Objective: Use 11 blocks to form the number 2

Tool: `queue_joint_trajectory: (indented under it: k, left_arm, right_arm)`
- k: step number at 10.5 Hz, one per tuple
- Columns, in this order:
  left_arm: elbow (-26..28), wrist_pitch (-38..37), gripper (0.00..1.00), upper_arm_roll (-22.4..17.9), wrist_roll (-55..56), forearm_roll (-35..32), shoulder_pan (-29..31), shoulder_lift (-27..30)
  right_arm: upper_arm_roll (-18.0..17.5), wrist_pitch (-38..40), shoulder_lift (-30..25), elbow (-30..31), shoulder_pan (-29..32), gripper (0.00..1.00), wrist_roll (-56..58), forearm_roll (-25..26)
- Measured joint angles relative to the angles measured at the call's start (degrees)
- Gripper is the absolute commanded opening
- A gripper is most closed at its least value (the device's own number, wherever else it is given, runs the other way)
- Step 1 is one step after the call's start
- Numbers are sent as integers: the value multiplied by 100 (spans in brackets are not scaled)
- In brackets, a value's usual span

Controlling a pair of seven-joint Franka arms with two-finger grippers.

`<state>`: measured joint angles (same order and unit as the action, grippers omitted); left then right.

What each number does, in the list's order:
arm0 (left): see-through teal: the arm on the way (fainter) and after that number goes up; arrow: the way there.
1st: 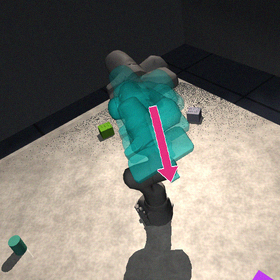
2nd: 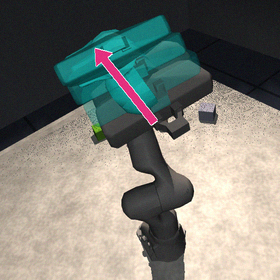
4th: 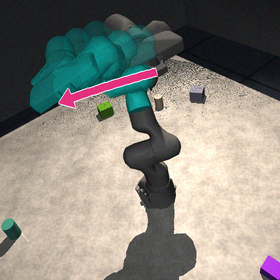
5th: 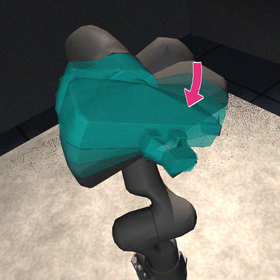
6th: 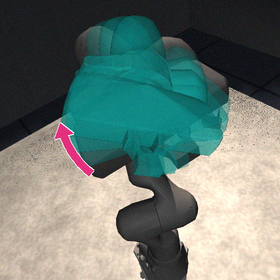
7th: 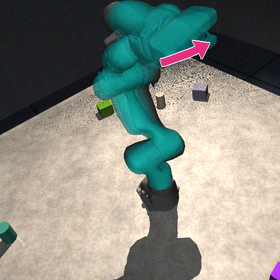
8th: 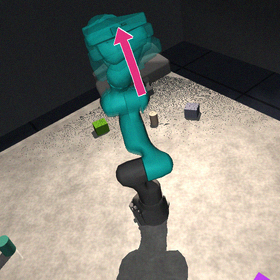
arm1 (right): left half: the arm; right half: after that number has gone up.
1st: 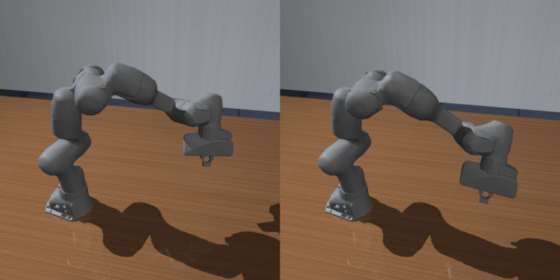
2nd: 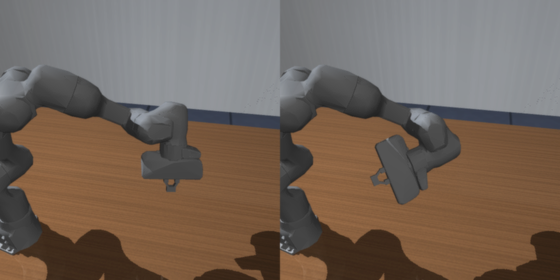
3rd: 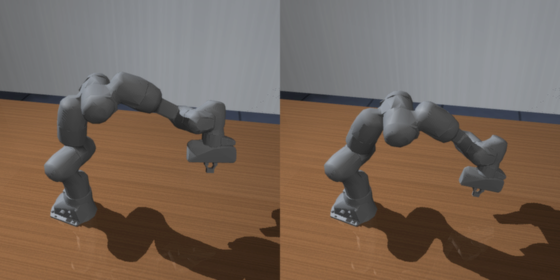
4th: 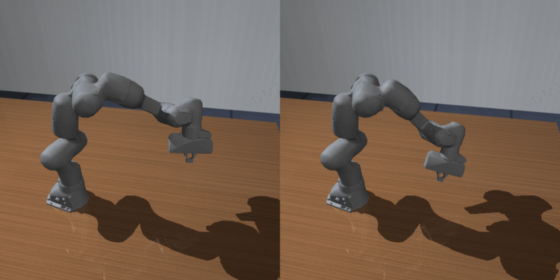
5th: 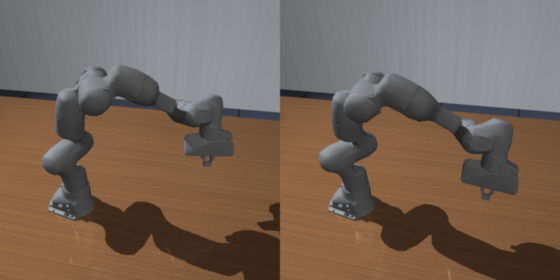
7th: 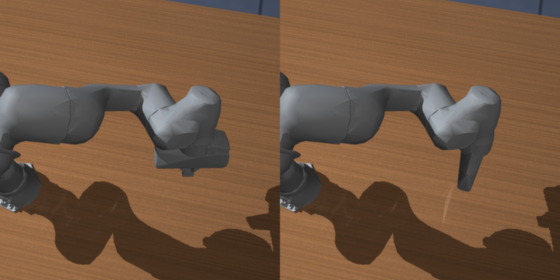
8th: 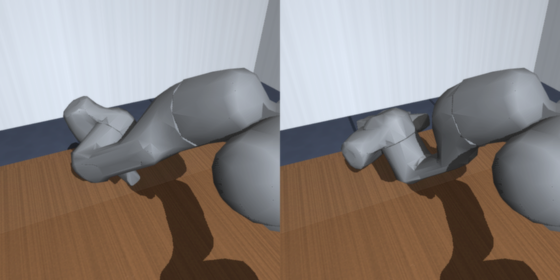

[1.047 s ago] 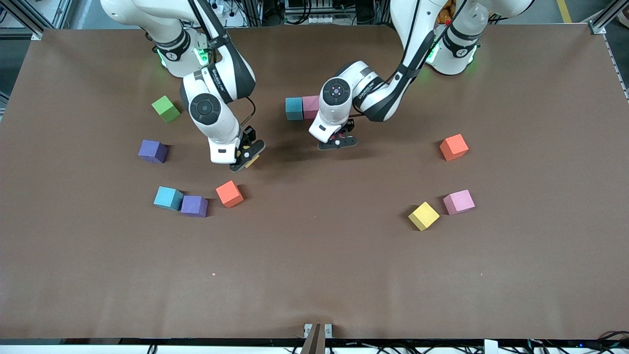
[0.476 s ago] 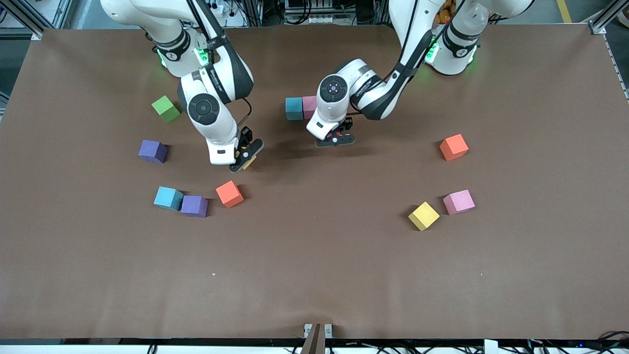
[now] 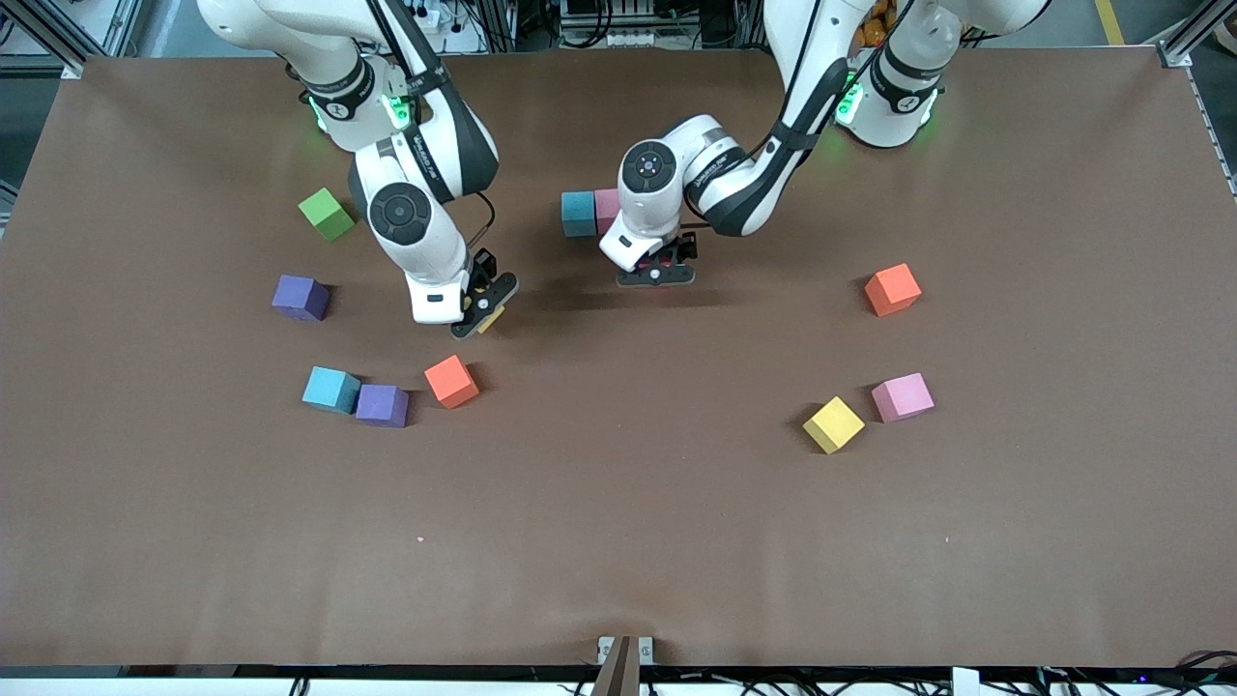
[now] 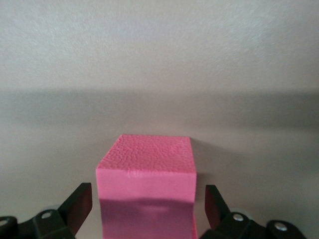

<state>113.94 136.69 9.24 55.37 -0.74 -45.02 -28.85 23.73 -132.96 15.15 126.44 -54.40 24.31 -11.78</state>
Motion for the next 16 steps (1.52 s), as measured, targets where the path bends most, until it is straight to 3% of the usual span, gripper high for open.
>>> queue_joint_trajectory:
  k: [3, 6, 10, 16]
  left_arm:
    - [-372, -858, 100, -14, 1, -1, 94, 682]
    - [-503, -1480, 100, -39, -41, -22, 698, 1340]
    - [-508, -1593, 100, -143, -1027, -40, 1484, 1278]
    - [-725, -1386, 100, -1491, -1745, -99, 1774, 1045]
  right_arm:
    - [-3, -1, -4, -19, -2, 38, 18, 7]
    - [-51, -20, 0, -140, -53, 39, 419, 50]
    - [-111, -33, 237, -570, -889, 39, 963, 435]
    - [-216, -62, 1464, -1642, -1672, 40, 1801, 528]
